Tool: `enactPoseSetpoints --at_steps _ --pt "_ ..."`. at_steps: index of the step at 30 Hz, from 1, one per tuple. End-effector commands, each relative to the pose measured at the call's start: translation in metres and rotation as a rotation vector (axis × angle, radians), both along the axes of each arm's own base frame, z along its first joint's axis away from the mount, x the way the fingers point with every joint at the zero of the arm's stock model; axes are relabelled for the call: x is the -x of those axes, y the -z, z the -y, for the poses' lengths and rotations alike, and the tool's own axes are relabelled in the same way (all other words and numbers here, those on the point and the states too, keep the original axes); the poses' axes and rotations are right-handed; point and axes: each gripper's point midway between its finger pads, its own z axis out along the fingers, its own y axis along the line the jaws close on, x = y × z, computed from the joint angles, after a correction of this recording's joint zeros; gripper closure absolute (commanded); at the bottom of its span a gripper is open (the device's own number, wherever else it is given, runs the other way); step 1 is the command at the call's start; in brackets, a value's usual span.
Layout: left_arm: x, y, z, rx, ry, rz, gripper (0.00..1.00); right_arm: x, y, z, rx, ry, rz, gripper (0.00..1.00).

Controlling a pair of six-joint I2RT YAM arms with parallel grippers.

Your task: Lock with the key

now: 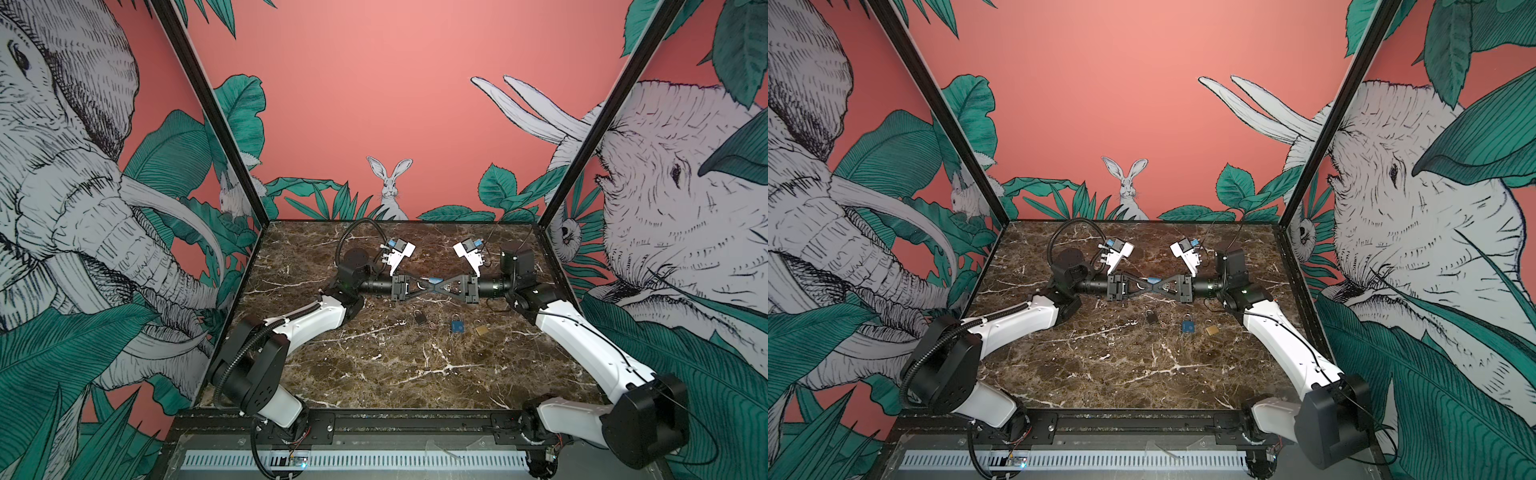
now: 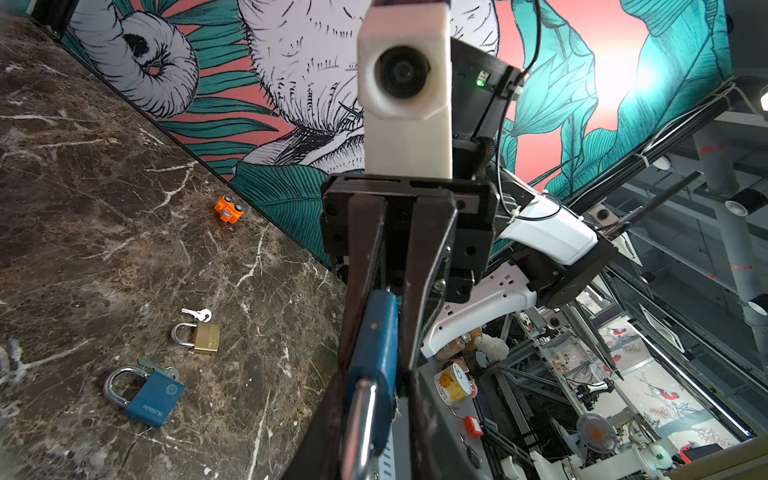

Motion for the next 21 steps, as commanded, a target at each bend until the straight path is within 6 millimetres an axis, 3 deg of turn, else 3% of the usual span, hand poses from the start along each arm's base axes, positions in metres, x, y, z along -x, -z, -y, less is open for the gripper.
enactPoseSetpoints --at_steps 1,13,15,16,21 --pt "0.0057 -0.0177 0.0008 0.051 0.027 0.054 0.77 -0.0022 -0.0062 -0.0012 -0.001 -0.003 0.049 1.0" --pt "0.0069 -0.0198 -0.0001 0.071 0.03 0.054 0.86 -0.0011 -0.0102 -0.0029 -0.04 -0.029 0.073 1.0" --pt "0.0068 -0.0197 0.0003 0.072 0.031 0.054 0.94 -0.0016 -0.0097 -0.0033 -0.041 -0.031 0.069 1.0" --pt "0.0062 -0.0197 0.0004 0.072 0.027 0.052 1.0 -0.0017 -0.0096 -0.0033 -0.041 -0.031 0.07 0.99" --pt "-0.0008 -0.0149 -0.002 0.07 -0.019 0.048 1.0 -0.005 -0.0101 0.001 -0.032 0.005 0.07 0.83"
